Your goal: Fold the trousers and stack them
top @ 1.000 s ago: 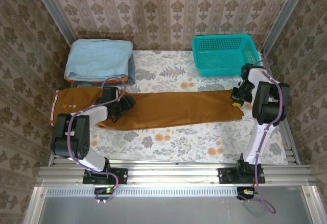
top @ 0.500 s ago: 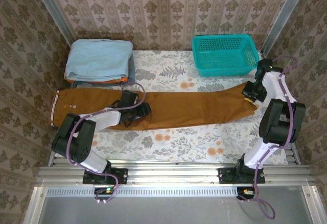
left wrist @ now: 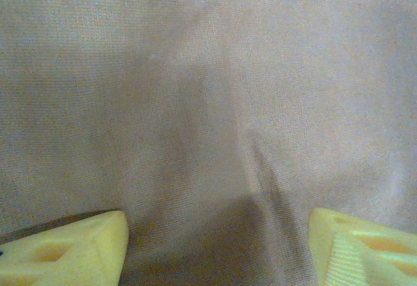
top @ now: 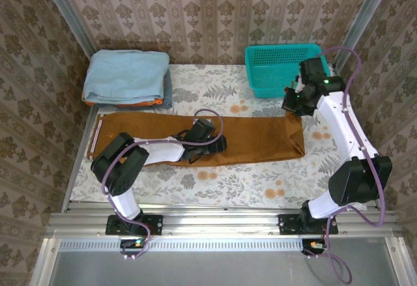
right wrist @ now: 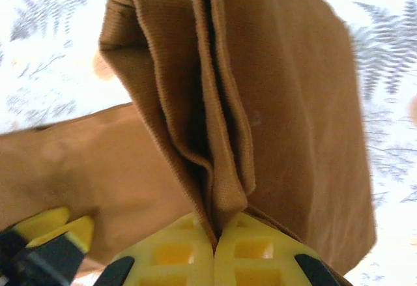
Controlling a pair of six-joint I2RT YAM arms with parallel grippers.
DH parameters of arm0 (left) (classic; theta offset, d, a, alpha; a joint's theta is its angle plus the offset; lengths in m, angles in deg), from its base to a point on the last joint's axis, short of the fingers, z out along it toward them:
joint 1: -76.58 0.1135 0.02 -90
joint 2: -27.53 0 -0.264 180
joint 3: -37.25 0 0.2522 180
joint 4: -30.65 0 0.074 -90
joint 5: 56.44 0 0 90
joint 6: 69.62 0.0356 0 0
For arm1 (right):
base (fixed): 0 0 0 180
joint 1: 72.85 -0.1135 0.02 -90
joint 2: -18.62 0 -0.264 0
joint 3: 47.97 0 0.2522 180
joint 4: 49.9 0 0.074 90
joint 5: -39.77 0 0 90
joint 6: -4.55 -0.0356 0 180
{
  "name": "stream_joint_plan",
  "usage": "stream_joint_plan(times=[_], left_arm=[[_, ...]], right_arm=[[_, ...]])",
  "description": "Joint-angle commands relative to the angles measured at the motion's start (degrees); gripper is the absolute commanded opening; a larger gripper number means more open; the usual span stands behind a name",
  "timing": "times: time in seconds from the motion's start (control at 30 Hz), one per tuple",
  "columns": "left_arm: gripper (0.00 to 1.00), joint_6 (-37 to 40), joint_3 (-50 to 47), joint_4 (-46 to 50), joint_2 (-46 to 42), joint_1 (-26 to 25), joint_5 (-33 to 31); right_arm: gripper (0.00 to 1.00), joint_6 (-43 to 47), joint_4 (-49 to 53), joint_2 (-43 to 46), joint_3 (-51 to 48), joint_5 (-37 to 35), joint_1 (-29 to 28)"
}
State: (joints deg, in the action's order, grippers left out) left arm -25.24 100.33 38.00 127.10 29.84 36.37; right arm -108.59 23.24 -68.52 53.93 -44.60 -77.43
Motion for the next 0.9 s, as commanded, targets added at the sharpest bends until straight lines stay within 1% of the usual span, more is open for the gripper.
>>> stream_joint_plan(times=[0.0,0.07,0.13,0.2,0.27,0.3,0.37,0.47,0.6,0.67,0.77,0.87], left_arm=[[0.76,0.63,-0.05,8.3,-4.35,1.16,0.78],[0.8,2.26,-0.64,11.63,-9.38,3.68,0.91],[0.83,3.65,-1.15,16.29,-15.5,7.7,1.59],[0.82,4.91,-1.29,23.47,-22.46,13.67,1.76],[0.81,4.85,-0.25,34.1,-27.39,20.93,0.16],[0.8,5.62,-0.96,36.21,-29.83,25.26,1.12],[0.8,6.8,-3.8,38.25,-33.62,30.46,1.61],[0.8,6.78,-8.25,38.14,-36.38,36.3,5.07],[0.8,7.41,-11.47,37.26,-37.44,37.97,5.45],[0.8,7.91,-11.87,37.52,-37.26,38.35,5.37],[0.8,8.45,-12.63,37.09,-37.06,38.79,5.28],[0.81,8.88,-13.0,36.7,-36.73,39.4,5.54]], right_arm=[[0.0,-3.27,3.23,-0.35,6.0,0.91,-5.44],[0.0,-5.08,2.63,-1.09,8.23,1.21,-9.71],[0.0,-7.22,1.26,-2.01,9.49,1.66,-14.15],[0.0,-9.5,-0.37,-3.17,10.69,1.57,-18.62],[0.0,-11.93,-1.89,-4.35,11.61,1.51,-23.06],[0.0,-13.96,-4.4,-4.82,11.26,3.19,-25.04],[0.0,-18.78,-11.02,-5.68,9.71,7.23,-28.79],[0.0,-21.78,-13.67,-10.73,12.93,5.47,-33.6],[0.0,-25.53,-16.92,-18.42,16.84,4.69,-37.15],[0.0,-25.89,-16.64,-22.83,19.98,4.22,-38.33],[0.0,-26.9,-16.43,-28.65,23.92,3.86,-39.41],[0.0,-28.19,-17.76,-32.16,25.47,4.05,-40.24]])
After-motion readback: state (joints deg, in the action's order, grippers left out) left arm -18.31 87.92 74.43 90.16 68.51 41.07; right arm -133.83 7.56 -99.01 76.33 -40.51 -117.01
